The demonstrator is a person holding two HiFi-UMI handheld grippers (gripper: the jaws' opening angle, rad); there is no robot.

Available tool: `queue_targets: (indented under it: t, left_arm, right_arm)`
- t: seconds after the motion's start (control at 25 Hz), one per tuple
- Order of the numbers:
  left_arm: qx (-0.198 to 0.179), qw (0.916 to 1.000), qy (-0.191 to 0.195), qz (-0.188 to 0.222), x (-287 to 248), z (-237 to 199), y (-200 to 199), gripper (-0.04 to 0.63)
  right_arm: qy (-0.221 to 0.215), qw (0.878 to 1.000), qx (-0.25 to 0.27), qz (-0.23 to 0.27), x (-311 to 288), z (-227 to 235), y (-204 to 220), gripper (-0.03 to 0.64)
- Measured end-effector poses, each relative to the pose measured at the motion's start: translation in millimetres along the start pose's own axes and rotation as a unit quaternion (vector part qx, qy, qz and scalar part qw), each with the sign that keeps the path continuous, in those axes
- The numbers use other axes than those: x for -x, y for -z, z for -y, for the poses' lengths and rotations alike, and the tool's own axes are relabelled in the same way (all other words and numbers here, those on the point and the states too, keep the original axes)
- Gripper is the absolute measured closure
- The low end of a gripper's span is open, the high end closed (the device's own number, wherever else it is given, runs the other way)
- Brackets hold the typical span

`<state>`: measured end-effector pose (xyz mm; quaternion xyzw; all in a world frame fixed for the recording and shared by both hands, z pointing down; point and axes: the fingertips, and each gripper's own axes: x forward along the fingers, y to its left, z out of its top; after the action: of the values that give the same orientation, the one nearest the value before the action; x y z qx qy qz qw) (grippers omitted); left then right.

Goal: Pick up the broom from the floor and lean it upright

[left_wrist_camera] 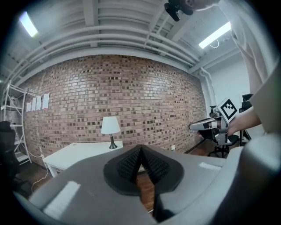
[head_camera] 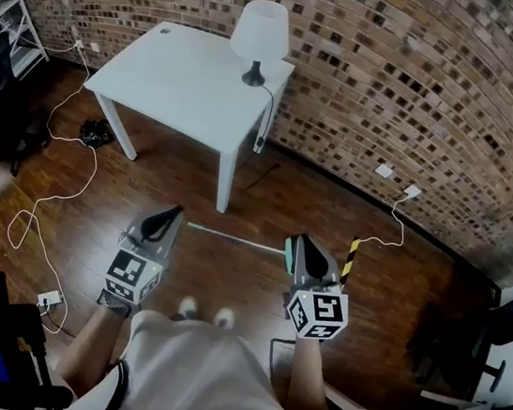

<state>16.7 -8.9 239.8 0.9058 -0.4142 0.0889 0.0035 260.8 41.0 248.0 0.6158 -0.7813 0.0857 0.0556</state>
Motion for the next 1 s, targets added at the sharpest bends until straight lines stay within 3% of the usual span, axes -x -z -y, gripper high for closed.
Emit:
queue_targets:
  t: [0.32,0.6,0.8,1.0]
  left_arm:
    - [0.009,0.9999,-0.013,0.000,-9.7,-36.7,5.1,0.595]
    - [0.026,0.9991,-0.022,-0.025,-13.3,-77.0,39.0,0.594]
    - [0.037,0.9983,-0.028,-0.034,-17.7,-105.8,63.0,0.594]
    - [0.046,0.9952,-0.051,-0.070,-28.5,-134.4,105.8,0.595]
  right_arm:
    - [-0.016,1.000,0.010,-0.009,-42.0,-12.3,-6.7,0.603]
    - [-0.074,0.994,0.048,-0.064,-92.5,-52.6,8.6,0.591]
    - [-0.135,0.981,0.109,-0.090,-134.8,-90.7,14.6,0.589]
    - [-0.200,0.953,0.175,-0.143,-189.4,-116.7,72.6,0.589]
